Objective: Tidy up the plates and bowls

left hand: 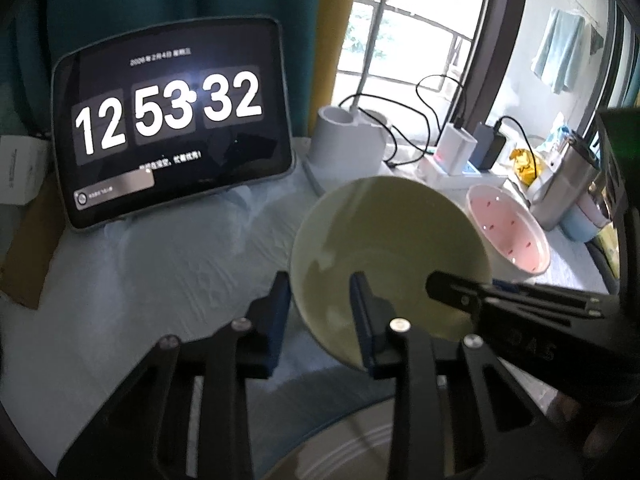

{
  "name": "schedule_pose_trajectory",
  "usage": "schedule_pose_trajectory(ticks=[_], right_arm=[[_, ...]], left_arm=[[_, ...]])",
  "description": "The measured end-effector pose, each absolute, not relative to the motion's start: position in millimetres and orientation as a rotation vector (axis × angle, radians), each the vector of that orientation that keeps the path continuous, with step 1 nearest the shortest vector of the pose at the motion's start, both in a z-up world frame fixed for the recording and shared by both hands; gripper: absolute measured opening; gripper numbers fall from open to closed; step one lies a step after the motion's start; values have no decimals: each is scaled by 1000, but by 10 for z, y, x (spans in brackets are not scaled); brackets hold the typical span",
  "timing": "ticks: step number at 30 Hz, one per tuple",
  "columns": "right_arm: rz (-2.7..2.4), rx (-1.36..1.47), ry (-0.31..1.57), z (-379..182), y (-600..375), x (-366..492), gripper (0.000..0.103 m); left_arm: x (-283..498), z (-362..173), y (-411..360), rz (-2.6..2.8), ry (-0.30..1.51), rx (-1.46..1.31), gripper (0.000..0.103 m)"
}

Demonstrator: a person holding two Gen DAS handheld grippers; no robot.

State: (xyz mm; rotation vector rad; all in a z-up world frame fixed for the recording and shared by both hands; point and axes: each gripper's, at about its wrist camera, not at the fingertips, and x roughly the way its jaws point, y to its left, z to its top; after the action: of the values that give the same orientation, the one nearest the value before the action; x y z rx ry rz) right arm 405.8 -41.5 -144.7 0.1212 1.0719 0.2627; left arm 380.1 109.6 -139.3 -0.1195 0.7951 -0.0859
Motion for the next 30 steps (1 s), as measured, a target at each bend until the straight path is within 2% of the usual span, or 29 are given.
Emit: schedule_pose_trajectory(ticks=[30], right_arm=[[318, 211, 938, -737, -715, 3558, 22]], left_arm=[[3217, -717, 850, -110, 652, -82, 31]])
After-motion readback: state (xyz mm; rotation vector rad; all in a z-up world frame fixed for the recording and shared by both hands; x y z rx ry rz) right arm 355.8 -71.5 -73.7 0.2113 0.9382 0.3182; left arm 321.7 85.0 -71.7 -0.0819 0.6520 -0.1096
